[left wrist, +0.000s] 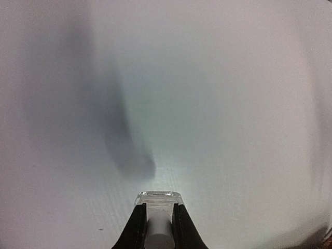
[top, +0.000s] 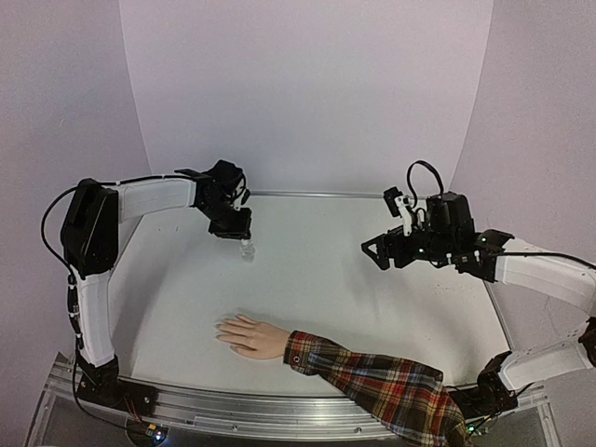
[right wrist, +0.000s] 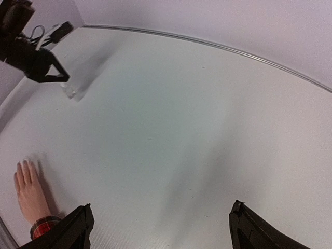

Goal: Paint the nails

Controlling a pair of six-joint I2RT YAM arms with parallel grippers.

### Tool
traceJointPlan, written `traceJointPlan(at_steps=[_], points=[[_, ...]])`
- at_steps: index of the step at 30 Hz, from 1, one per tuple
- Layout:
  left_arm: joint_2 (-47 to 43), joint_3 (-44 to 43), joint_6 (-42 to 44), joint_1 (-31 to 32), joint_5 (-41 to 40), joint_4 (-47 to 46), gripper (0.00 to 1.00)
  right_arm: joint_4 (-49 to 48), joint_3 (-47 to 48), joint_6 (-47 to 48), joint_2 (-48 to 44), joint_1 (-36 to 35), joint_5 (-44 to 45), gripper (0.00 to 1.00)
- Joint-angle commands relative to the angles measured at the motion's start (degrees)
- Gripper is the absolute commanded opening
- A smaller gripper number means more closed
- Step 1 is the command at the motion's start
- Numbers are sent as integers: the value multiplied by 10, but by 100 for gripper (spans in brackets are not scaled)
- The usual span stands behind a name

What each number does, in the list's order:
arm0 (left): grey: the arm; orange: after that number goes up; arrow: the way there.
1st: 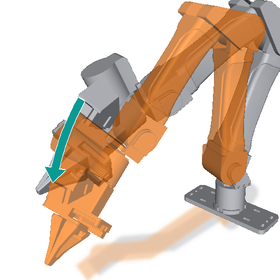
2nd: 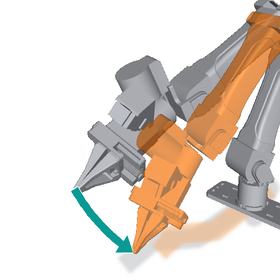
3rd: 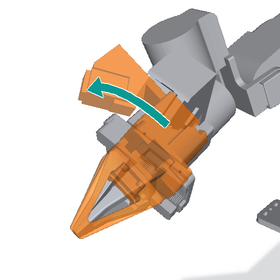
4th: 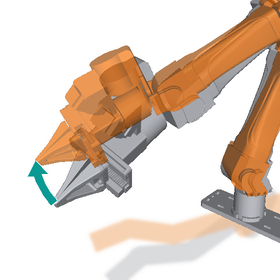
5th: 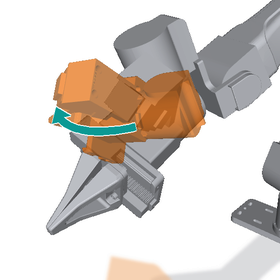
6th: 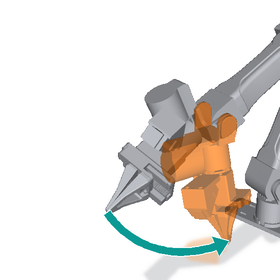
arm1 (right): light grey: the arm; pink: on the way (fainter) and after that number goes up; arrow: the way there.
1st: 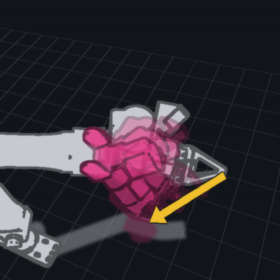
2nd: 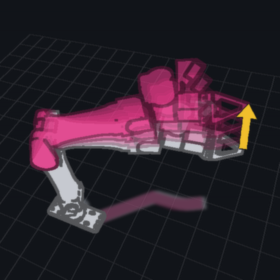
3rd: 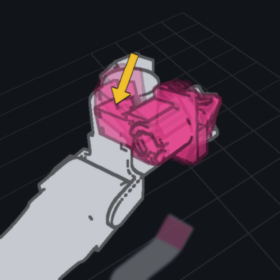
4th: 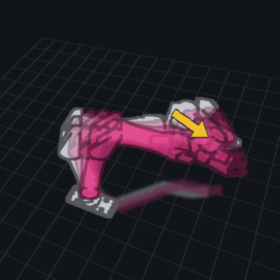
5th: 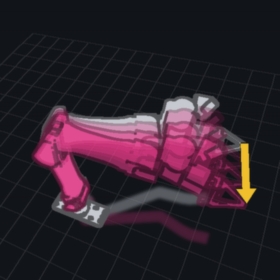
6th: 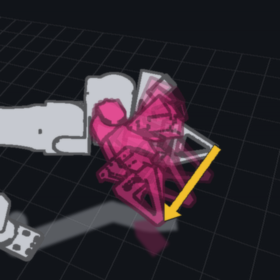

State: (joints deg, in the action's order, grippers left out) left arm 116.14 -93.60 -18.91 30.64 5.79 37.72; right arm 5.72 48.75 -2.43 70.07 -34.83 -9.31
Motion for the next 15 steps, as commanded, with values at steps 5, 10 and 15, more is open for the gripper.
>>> traceJointPlan(at_steps=[5, 10, 15], points=[[-22, -143, -24, 84, 102, 41, 0, -157, 15, 122, 87, -21, -153, 80], [6, -213, -33, 105, 115, 74, 0, -244, 25, 153, 138, -37, -176, 74], [8, -218, -44, 116, 140, 70, 0, -281, 55, 142, 184, -39, -183, 72]])
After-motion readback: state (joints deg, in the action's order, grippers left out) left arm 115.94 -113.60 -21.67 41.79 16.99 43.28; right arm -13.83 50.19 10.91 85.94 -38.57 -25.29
